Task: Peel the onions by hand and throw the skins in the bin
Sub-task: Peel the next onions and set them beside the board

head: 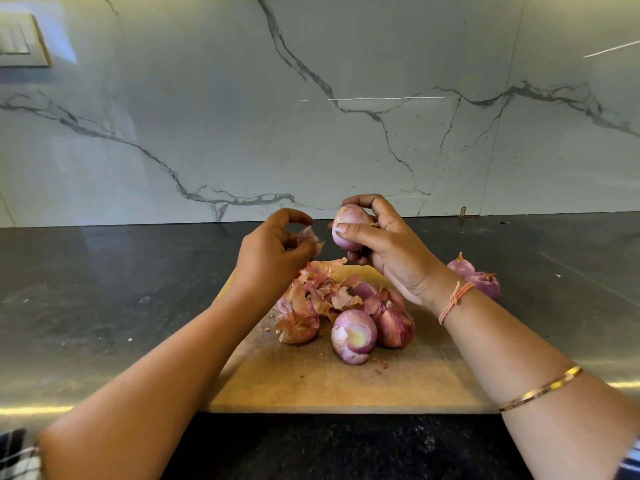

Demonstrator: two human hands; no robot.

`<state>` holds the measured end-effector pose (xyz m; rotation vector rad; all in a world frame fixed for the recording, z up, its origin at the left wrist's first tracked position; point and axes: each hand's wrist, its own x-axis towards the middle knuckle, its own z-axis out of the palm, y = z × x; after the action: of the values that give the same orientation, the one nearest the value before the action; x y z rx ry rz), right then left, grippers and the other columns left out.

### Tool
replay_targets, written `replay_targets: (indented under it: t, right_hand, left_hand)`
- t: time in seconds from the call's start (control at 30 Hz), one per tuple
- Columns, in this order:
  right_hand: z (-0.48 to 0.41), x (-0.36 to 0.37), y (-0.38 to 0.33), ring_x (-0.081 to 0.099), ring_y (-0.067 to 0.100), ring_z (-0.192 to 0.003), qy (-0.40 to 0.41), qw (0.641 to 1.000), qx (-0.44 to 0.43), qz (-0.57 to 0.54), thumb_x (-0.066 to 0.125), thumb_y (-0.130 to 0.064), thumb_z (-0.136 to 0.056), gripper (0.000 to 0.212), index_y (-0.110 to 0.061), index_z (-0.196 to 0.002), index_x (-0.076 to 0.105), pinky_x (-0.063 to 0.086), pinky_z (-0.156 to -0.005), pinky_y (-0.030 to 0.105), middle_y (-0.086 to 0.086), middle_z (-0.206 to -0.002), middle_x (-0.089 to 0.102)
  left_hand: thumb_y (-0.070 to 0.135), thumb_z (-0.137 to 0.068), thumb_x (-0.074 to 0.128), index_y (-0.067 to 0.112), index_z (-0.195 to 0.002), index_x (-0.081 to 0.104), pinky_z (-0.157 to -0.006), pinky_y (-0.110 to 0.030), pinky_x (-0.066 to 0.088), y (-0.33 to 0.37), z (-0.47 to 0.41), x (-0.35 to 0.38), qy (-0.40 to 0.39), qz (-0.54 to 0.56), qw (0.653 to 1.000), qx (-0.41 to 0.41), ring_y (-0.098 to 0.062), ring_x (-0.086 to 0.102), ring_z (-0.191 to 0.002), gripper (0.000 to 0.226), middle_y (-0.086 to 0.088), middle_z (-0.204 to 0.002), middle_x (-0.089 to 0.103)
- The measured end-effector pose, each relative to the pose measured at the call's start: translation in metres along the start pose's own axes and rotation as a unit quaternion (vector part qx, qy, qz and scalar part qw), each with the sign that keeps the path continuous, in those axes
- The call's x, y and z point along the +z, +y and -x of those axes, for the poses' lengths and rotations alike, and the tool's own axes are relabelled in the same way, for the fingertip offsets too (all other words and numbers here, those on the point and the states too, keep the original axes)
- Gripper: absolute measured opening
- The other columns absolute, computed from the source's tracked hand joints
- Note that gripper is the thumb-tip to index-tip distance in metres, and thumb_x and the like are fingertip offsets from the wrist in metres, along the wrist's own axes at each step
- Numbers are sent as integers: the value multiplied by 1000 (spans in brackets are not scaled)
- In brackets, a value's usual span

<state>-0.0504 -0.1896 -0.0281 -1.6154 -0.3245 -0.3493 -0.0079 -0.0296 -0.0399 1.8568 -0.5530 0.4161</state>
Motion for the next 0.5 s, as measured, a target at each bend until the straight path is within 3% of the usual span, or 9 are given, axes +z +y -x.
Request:
replay_targets:
  t: [0.1, 0.2, 0.33, 0.5]
  right_hand:
    - [-2, -1, 3, 57, 14, -89, 11, 1000, -10, -11, 72, -14, -81, 30, -25, -103, 55, 44, -67, 20, 3, -103, 59]
    - [-2, -2, 3, 56, 14, -90, 13, 1000, -17, -10, 65, -4, -86, 33, -26, -109, 56, 44, -62, 15, 6, -108, 58]
    - [-2, -1, -1, 57, 12, -82, 9, 996, 7, -87, 59, 1, -88, 34, -19, -115, 57, 46, -61, 17, 6, -106, 58]
    - [-2, 2, -3, 56, 17, -69, 17, 992, 56, -109, 50, -10, -95, 16, -14, -110, 56, 41, -63, 27, 13, -97, 58]
  left_hand:
    - [13, -93, 60, 15, -107, 66, -61, -25, 58, 4, 1, 0, -25, -3, 1000, 12, -10, 68, -62, 15, 5, -78, 70]
    - [17, -95, 56, 14, -109, 69, -63, -33, 58, 4, 0, -2, -20, -23, 999, 27, -9, 68, -62, 19, 8, -85, 69]
    - [26, -93, 59, 24, -121, 64, -70, -31, 57, 5, 0, -2, -4, -104, 990, 96, -11, 68, -67, 29, 9, -115, 61]
    - [16, -88, 62, 23, -117, 66, -70, -20, 55, 10, 5, 0, 6, -79, 989, 126, -5, 64, -78, 30, 9, -112, 65]
